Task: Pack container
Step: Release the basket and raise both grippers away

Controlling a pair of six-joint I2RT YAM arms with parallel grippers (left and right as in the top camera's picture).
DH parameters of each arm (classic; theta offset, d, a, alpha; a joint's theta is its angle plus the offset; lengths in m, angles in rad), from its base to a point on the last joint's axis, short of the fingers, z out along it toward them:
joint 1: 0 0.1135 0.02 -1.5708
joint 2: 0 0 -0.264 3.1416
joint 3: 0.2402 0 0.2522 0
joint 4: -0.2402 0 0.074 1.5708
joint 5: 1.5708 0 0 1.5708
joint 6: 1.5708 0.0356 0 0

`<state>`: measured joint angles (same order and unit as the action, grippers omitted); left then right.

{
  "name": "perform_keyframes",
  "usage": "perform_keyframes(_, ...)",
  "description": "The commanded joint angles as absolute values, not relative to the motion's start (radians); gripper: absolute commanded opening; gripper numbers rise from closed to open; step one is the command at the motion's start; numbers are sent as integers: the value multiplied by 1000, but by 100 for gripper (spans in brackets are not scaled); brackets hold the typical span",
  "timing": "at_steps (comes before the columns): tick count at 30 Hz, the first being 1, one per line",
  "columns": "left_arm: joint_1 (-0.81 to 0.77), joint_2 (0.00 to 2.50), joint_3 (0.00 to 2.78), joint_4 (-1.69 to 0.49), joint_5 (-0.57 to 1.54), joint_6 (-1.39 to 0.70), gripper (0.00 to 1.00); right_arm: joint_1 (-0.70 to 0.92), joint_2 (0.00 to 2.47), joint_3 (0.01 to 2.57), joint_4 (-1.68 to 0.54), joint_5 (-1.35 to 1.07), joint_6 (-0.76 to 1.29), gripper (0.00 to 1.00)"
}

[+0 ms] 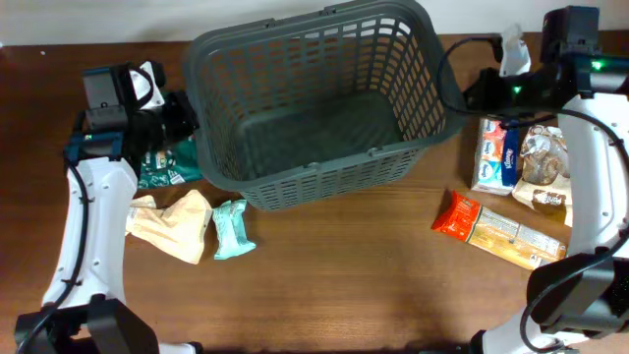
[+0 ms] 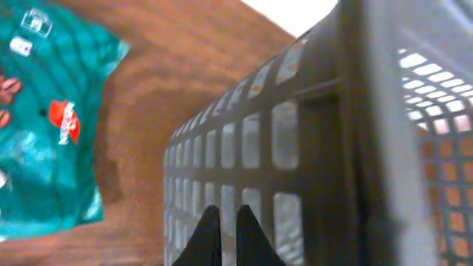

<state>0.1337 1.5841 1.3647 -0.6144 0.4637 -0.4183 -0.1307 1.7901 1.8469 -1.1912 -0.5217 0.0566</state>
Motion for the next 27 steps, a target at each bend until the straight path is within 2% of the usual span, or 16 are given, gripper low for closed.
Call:
perform_keyframes(1,133,1593,1358,-579,495,-445,2,-112,1790,1842,-1214,-539,57,4)
perform_keyframes(15,133,1593,1358,-389,532,-505,7,-85,1790,1842,-1277,-591,21,4)
perform_keyframes(27,134,1593,1358,-376,516,-507,8,-47,1789,1842,-1306,-586,15,4)
